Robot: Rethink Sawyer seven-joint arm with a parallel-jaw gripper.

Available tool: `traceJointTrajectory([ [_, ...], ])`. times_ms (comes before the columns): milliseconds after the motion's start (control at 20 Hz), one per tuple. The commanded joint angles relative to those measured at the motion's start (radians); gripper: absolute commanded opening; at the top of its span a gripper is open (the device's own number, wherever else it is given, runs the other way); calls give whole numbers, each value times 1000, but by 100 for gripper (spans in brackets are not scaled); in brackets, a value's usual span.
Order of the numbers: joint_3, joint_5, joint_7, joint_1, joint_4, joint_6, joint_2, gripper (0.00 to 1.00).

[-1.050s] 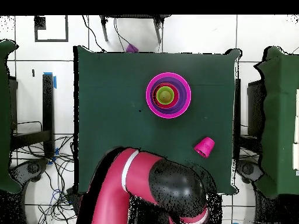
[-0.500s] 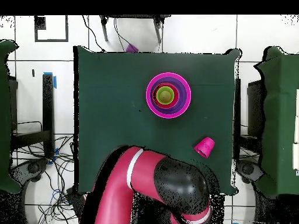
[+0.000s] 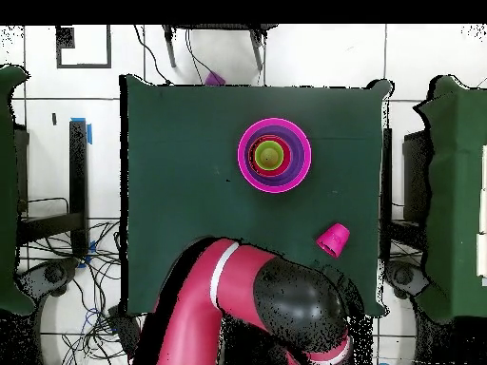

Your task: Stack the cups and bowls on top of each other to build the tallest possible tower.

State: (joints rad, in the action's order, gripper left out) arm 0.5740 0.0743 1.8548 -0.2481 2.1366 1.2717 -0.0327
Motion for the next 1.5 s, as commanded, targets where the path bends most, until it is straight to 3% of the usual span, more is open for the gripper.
traceJointTrajectory([
  [50, -49, -60, 95, -13, -172, -133, 43, 100],
  [650, -63, -61, 62, 16, -253, -233, 105, 100],
  [950, -92, -104, 96, -20, -298, -269, 93, 100],
  [1300, -96, -65, 111, 4, -253, -282, 104, 100],
  [1500, -93, -70, 132, 26, -158, -339, 157, 100],
])
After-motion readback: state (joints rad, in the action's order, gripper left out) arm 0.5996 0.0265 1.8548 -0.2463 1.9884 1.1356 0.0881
